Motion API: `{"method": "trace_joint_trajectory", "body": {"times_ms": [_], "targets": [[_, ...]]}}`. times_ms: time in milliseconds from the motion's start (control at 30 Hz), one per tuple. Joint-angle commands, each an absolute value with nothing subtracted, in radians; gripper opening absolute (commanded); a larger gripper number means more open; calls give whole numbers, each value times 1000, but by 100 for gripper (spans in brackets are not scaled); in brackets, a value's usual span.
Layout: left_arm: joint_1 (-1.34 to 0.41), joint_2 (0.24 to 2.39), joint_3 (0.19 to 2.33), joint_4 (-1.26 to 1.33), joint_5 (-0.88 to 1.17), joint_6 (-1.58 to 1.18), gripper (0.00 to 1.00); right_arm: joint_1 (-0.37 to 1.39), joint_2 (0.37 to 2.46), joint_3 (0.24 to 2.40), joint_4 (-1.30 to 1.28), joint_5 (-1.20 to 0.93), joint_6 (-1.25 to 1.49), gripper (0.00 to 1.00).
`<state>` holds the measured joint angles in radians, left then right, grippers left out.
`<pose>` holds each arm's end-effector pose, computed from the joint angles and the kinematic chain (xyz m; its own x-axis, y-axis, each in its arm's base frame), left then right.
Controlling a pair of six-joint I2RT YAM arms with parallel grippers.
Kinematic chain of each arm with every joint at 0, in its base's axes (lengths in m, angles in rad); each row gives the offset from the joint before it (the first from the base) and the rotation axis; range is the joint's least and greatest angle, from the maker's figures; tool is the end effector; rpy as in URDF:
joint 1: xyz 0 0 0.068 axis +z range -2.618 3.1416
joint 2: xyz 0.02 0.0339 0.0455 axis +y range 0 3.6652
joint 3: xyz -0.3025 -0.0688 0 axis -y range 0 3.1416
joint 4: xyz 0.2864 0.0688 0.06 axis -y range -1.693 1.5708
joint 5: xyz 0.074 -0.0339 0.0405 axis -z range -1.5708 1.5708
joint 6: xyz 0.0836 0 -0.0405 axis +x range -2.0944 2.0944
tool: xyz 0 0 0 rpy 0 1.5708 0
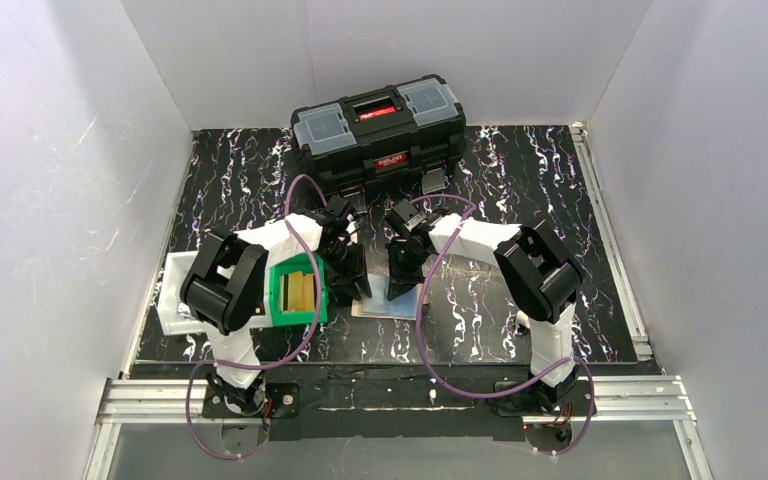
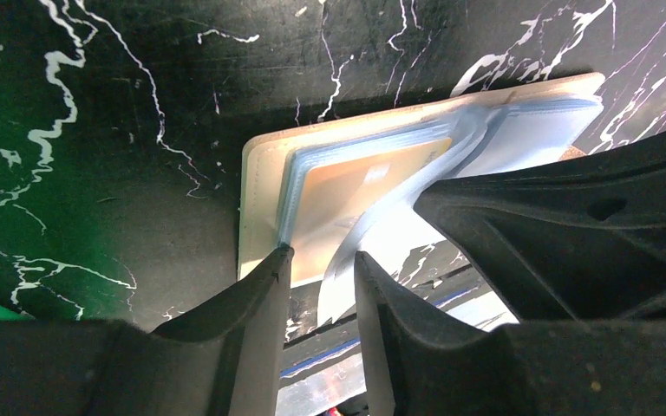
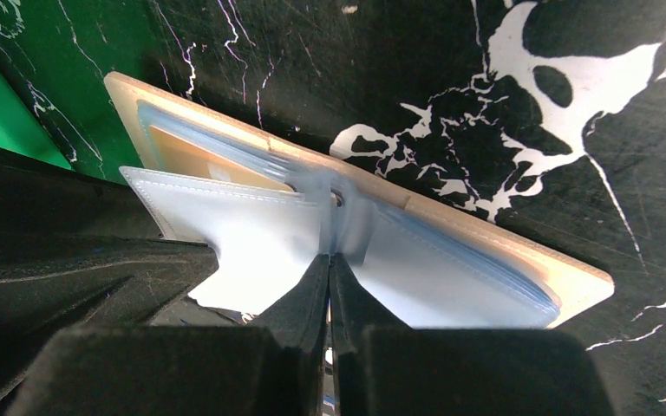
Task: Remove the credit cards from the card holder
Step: Remove the credit card from the card holder.
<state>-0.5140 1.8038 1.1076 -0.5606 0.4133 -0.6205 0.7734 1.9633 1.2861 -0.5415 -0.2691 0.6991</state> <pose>0.3271 -0.2232 0.1270 -0.9984 -0.0478 -0.0292 -0.0273 0.8711 -0.4904 0.3063 0.3301 0.1152 -0.9897 -0.0992 -0.1034 -0.1335 0.9009 0.4129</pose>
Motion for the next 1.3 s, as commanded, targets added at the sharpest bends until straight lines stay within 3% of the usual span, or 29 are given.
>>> {"method": "trace_joint_trajectory", "body": {"times_ms": [0, 767, 1267], "targets": [[-523, 1810, 1093, -551, 430, -604, 31, 795, 2044, 1226, -536, -194, 674, 8], [-584, 1764, 1157, -646, 341, -563, 25, 790, 2062, 1238, -539, -210, 669, 7], [-621, 1749, 1198, -683, 330, -568, 30, 790, 2058, 1228, -530, -215, 675, 7]]}}
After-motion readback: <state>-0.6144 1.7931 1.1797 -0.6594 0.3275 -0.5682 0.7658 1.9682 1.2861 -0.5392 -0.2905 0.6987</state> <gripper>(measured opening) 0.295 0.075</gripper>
